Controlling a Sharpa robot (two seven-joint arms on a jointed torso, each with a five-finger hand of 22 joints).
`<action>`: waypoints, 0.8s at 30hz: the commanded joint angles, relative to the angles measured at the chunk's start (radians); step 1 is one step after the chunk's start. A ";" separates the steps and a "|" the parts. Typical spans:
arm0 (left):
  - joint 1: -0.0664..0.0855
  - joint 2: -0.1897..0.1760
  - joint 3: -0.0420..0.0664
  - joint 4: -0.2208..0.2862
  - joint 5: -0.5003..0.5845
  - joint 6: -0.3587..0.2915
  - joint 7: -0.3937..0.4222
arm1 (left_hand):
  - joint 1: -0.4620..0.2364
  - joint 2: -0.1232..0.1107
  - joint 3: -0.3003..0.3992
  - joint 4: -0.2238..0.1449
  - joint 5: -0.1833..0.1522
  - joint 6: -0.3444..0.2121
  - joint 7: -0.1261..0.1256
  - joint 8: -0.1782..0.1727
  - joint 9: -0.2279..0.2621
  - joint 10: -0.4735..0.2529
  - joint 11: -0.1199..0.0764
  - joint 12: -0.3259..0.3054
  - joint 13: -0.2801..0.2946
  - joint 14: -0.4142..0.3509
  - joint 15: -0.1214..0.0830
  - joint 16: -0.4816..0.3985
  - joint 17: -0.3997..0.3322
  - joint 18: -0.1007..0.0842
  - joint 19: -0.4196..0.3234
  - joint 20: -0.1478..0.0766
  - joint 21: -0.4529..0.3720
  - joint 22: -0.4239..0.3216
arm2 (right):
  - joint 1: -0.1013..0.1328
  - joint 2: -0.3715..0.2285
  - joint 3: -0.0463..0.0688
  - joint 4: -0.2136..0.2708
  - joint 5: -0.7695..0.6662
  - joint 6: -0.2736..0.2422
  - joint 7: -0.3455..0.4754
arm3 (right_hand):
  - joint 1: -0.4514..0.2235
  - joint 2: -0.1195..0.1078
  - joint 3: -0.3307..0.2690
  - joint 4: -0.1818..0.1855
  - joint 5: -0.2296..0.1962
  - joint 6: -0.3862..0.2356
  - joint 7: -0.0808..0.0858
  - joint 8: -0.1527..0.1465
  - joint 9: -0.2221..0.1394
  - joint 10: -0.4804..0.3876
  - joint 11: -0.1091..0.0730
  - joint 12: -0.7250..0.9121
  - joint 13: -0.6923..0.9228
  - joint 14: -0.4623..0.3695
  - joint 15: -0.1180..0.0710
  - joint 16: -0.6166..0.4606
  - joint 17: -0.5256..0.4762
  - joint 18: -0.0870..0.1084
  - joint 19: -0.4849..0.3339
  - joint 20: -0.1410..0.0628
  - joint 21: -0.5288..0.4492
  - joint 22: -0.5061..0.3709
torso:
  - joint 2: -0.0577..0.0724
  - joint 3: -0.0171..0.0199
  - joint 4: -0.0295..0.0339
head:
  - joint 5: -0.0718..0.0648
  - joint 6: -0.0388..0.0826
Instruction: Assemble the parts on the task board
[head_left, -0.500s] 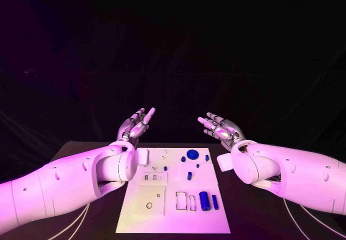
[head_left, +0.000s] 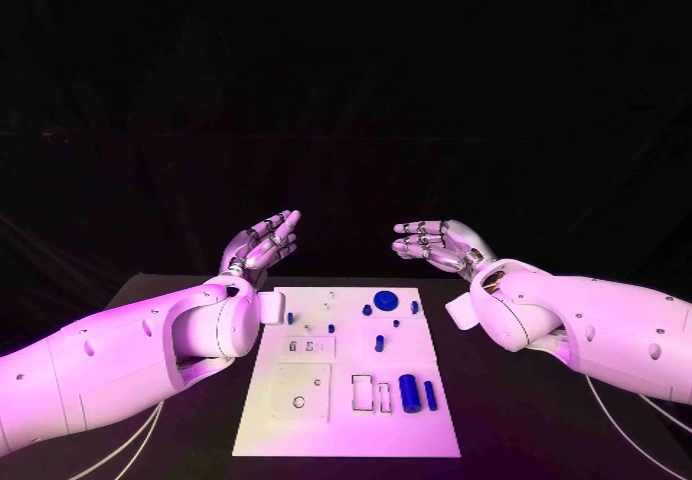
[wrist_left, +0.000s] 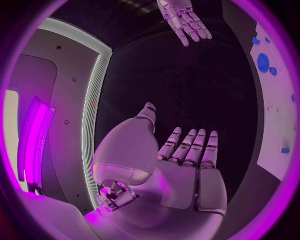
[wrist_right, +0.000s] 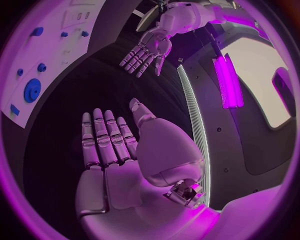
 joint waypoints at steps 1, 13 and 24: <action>0.004 -0.007 0.001 0.009 -0.009 0.040 0.032 | 0.030 -0.006 0.001 -0.019 0.005 0.098 0.134 0.026 0.012 0.135 -0.004 0.031 0.013 0.143 -0.011 0.038 0.016 -0.009 0.146 0.000 0.058 0.031 | 0.004 -0.003 0.001 -0.001 -0.189 -0.044 0.002 | 0.033 -0.017 0.046 -0.038 -0.002 0.220 0.041 0.013 0.004 0.201 -0.032 0.003 0.005 0.214 -0.034 0.018 0.010 0.024 0.173 -0.012 0.066 0.015 | 0.008 0.0014 0.0036 | -0.001 -0.002; 0.032 -0.065 0.002 0.077 -0.075 0.093 -0.003 | 0.162 -0.023 0.020 -0.120 0.006 0.471 0.085 0.111 0.037 0.541 -0.077 0.121 0.027 0.578 -0.103 0.158 0.056 0.095 0.504 -0.018 0.248 0.108 | 0.040 -0.007 0.002 -0.014 -0.477 0.028 -0.110 | 0.036 -0.092 0.136 -0.085 0.015 0.325 0.007 -0.001 0.011 0.333 -0.072 -0.029 0.012 0.370 -0.089 0.024 0.049 0.023 0.351 -0.075 0.155 0.043 | 0.052 0.0078 0.0124 | -0.007 0.002; 0.062 -0.145 0.002 0.202 -0.094 0.115 -0.017 | 0.177 -0.030 0.028 -0.149 0.007 0.518 0.072 0.088 0.020 0.602 -0.092 0.090 0.016 0.641 -0.119 0.137 0.058 0.099 0.565 -0.041 0.299 0.127 | 0.081 0.028 0.002 -0.028 -0.896 0.142 -0.290 | 0.022 -0.148 0.154 -0.099 0.050 0.400 -0.038 0.011 0.022 0.412 -0.124 -0.014 0.042 0.609 -0.172 0.134 0.177 0.020 0.520 -0.166 0.351 0.155 | 0.121 0.0172 0.0212 | -0.021 0.006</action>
